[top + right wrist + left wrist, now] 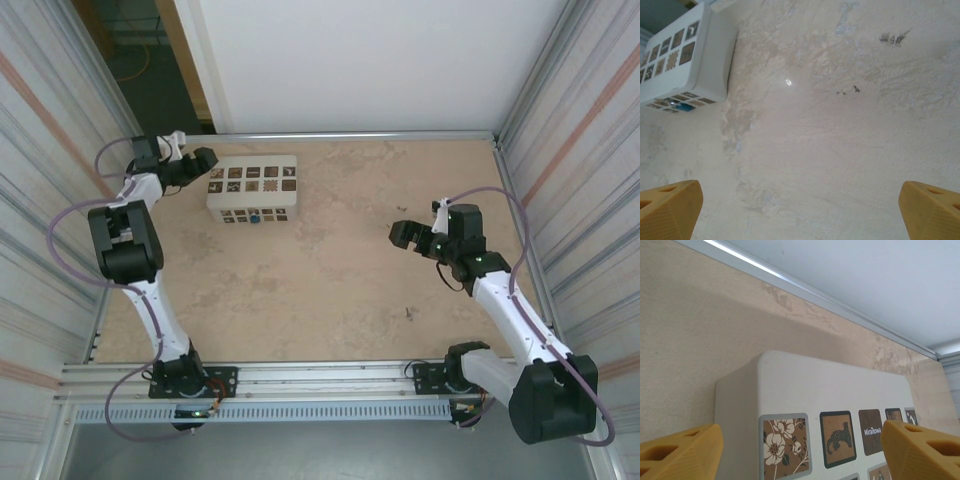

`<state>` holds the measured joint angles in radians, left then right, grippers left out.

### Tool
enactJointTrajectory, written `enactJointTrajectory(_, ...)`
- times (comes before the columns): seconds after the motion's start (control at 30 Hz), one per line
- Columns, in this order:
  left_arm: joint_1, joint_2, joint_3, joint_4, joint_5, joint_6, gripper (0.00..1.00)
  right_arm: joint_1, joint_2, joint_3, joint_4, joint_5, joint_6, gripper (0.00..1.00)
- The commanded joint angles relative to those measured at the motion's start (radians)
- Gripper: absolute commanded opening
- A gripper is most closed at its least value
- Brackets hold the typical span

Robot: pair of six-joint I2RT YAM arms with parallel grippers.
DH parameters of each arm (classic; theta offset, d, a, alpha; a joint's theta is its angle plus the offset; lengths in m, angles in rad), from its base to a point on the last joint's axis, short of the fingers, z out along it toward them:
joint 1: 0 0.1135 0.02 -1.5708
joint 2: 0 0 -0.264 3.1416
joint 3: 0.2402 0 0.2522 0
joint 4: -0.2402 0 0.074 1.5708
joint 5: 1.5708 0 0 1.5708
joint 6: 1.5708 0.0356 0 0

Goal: Unlock the padlock with the key

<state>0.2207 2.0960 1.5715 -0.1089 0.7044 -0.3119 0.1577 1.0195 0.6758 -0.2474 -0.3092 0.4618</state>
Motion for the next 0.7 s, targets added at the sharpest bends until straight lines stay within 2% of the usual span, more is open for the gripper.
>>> enactJointTrajectory(0.0,-0.007,0.051,0.052,-0.065,0.049,0.041,0.82,-0.017,-0.024,0.038,-0.038,-0.012,-0.033,0.99)
enactJointTrajectory(0.3,-0.036,0.112,0.108,-0.135,0.079,0.091,0.72,-0.031,-0.025,0.028,-0.053,-0.012,-0.044,0.99)
enactJointTrajectory(0.47,-0.059,0.129,0.104,-0.138,0.082,0.108,0.61,-0.043,-0.025,0.029,-0.056,-0.029,-0.059,0.99)
enactJointTrajectory(0.67,-0.089,0.142,0.111,-0.171,0.080,0.159,0.54,-0.054,-0.067,0.023,-0.067,-0.026,-0.072,0.99)
